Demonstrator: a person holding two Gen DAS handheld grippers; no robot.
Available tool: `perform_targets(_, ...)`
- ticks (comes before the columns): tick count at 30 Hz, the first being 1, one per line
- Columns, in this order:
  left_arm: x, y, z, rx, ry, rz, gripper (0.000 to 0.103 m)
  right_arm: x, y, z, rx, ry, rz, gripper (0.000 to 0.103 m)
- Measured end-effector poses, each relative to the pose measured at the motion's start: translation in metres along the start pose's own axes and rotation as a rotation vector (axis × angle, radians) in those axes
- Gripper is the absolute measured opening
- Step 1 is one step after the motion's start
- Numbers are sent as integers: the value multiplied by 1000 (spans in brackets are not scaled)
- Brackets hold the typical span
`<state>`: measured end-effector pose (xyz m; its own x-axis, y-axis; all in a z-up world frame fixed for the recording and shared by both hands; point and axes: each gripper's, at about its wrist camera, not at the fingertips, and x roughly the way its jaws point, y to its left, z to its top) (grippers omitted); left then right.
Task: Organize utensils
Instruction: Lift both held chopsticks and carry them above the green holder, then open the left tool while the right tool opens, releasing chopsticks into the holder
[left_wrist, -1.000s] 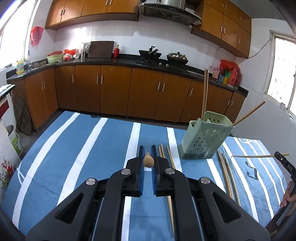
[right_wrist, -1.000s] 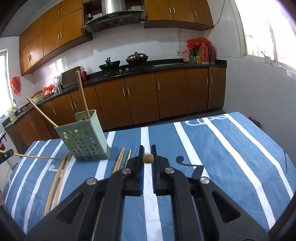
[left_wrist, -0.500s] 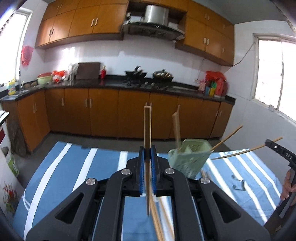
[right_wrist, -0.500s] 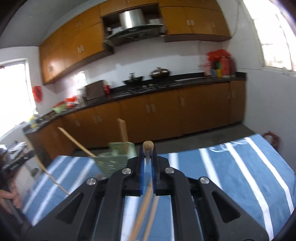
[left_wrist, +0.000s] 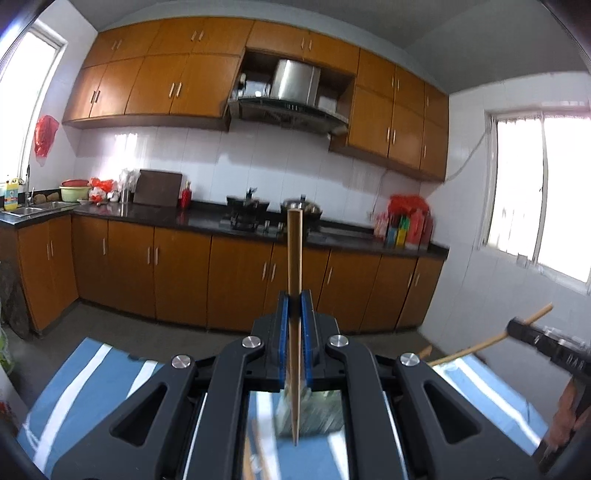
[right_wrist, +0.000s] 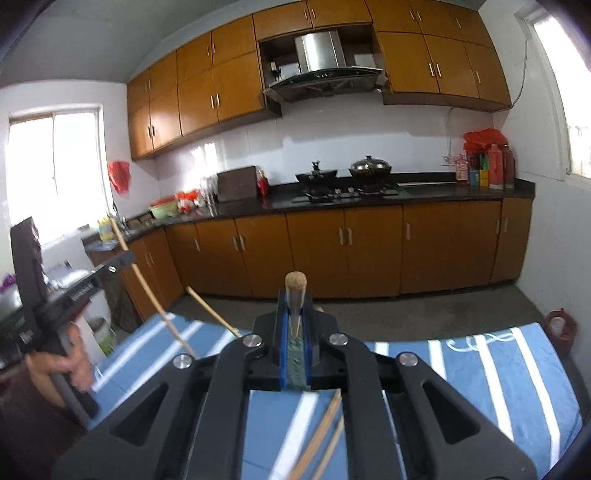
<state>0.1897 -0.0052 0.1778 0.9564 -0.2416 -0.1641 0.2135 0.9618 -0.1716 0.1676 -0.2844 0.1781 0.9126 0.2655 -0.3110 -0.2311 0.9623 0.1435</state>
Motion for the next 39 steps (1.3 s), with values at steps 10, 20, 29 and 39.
perform_targets(10,44,-25,5,-39,-161,83,7,87,-4,13,14,199,-39,8)
perform_targets(20,90,-35,-20,-30,-141,117,7,144,-10,1,35,307,-43,8)
perform_targets(29,108,-16,-39,-55,-13,148,8,157,-12,-5,39,320,-64,18)
perform_targets(39,68,-1,-13,-38,-16,152,8,120,-22,1,103,234,-104,27)
